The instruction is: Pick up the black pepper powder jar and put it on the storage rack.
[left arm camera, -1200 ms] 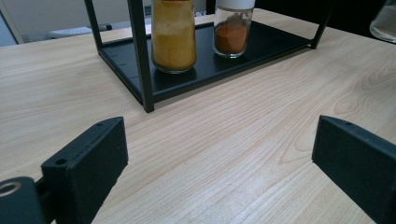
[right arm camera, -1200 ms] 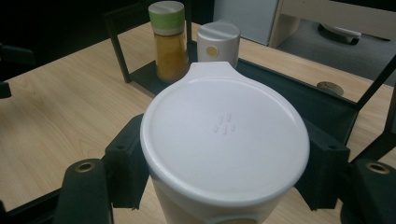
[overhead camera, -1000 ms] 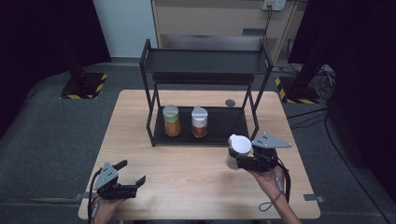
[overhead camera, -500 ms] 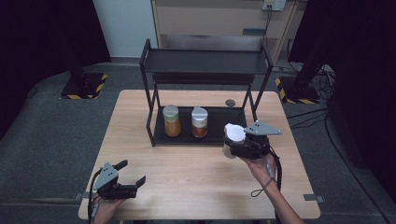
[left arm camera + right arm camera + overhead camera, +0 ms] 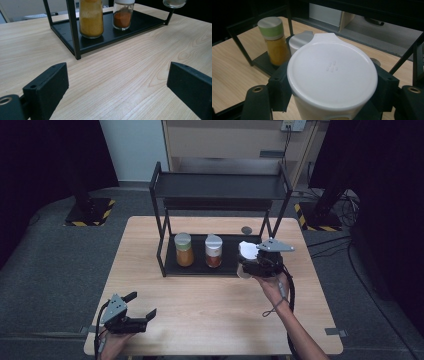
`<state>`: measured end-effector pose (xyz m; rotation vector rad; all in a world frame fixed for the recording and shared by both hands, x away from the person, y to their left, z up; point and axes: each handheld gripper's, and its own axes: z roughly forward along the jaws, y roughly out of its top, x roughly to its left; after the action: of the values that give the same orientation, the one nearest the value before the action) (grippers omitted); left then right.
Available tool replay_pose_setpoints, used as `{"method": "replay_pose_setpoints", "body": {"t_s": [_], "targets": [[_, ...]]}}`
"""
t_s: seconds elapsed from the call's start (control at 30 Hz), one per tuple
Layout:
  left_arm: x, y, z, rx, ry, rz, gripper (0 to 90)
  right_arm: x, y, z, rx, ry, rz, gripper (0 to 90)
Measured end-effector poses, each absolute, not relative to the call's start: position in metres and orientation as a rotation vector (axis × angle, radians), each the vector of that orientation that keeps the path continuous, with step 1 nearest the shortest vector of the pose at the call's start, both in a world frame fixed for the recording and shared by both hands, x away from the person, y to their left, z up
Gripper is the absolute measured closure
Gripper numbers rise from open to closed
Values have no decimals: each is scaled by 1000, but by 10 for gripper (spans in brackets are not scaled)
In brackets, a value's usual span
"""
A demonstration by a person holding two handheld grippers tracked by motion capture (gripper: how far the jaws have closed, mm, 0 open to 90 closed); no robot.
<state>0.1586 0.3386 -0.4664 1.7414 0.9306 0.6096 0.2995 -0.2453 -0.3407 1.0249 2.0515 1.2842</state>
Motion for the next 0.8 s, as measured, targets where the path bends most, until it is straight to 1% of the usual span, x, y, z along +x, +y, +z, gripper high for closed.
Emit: {"method": "replay_pose_setpoints", "body": {"t_s": [0.5, 0.8], "targets": [[160, 339, -467, 1741, 933, 604, 34, 334, -232, -352, 1040, 2033, 1230, 314], [160, 339, -467, 1740, 939, 602, 34, 354, -230, -366, 1050, 2026, 1223, 314]]}}
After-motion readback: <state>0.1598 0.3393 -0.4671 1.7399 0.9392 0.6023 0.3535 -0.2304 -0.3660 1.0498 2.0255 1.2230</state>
